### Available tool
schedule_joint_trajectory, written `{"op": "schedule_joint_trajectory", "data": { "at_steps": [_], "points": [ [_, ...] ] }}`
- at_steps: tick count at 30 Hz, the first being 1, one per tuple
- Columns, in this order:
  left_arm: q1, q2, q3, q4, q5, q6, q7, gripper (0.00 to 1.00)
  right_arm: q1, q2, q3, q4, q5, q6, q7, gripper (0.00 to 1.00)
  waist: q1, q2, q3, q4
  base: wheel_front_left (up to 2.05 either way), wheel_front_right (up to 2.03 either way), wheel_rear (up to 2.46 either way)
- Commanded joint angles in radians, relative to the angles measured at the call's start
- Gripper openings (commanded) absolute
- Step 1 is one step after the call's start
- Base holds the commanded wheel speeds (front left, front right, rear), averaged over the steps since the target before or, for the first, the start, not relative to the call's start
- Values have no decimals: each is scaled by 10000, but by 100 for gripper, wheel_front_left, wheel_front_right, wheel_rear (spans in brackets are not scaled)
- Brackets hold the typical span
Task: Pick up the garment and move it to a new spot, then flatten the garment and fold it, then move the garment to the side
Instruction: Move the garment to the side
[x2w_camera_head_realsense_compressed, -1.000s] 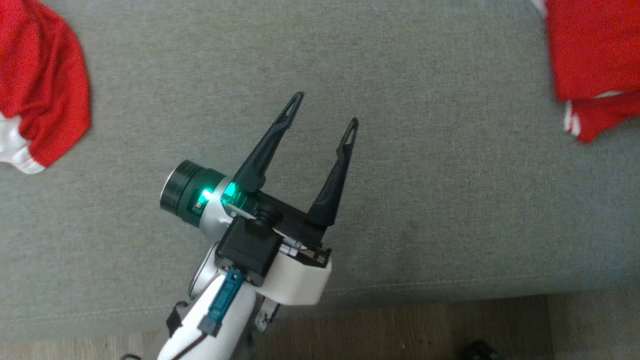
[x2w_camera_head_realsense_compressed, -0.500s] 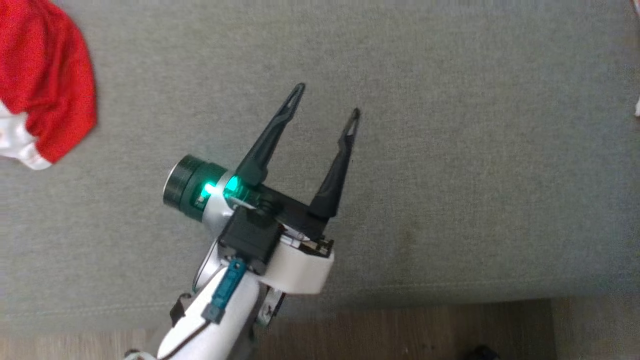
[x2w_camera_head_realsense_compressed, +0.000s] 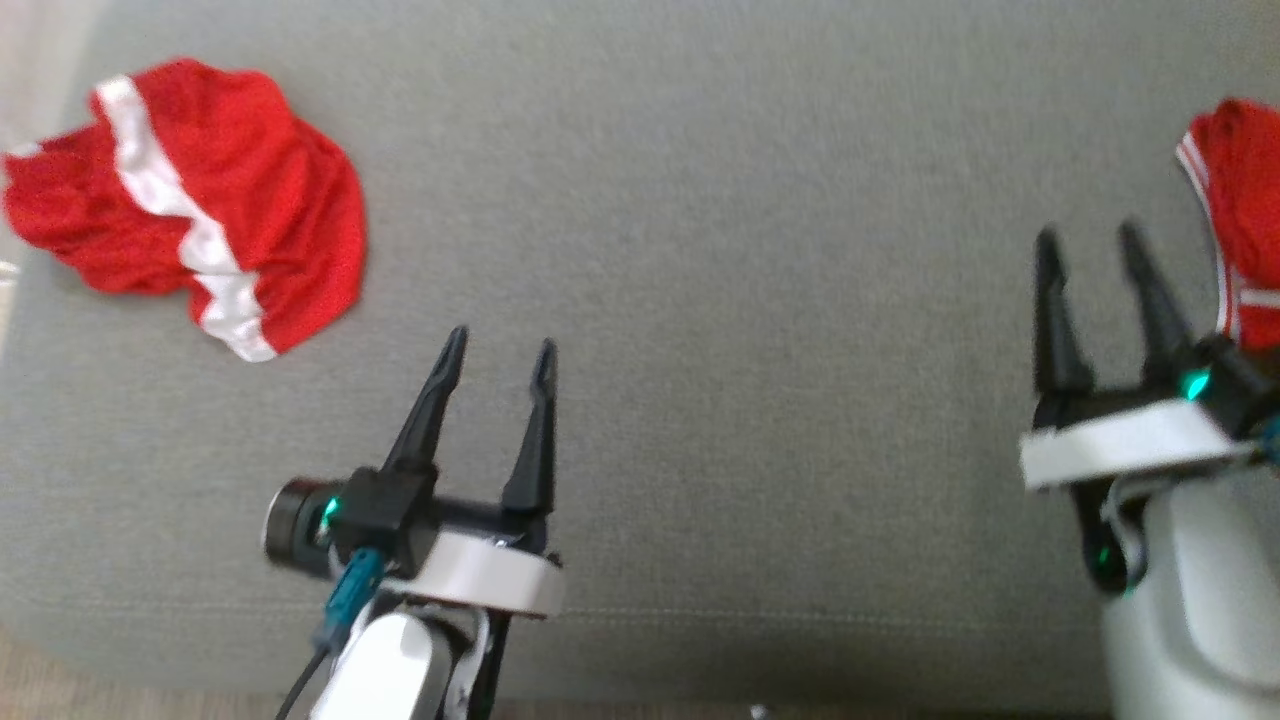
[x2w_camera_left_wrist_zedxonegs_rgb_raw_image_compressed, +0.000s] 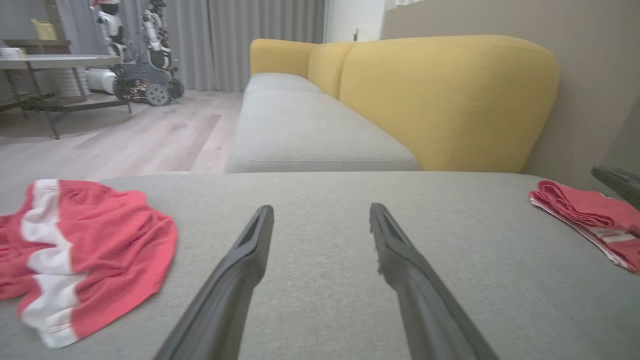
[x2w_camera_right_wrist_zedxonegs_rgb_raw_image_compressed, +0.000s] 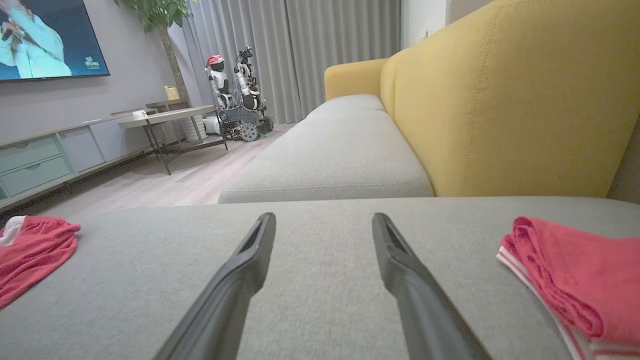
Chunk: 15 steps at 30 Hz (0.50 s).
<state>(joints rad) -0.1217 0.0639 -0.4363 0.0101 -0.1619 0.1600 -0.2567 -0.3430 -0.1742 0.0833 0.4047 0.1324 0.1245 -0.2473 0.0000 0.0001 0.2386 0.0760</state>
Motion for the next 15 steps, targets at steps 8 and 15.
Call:
{"op": "schedule_joint_trajectory", "data": {
  "at_steps": [8, 15],
  "points": [
    [1127, -90, 1237, -341, 425, -21, -51, 100, 2047, 622, -120, -1918, -255, 62, -142, 100, 0, -1, -1579, 485, 0, 0, 0],
    [2170, -97, 1788, -560, 845, -312, -51, 100, 3667, 923, -480, -2904, -341, 62, -143, 100, 0, -1, -2318, 319, 0, 0, 0]
  ]
}}
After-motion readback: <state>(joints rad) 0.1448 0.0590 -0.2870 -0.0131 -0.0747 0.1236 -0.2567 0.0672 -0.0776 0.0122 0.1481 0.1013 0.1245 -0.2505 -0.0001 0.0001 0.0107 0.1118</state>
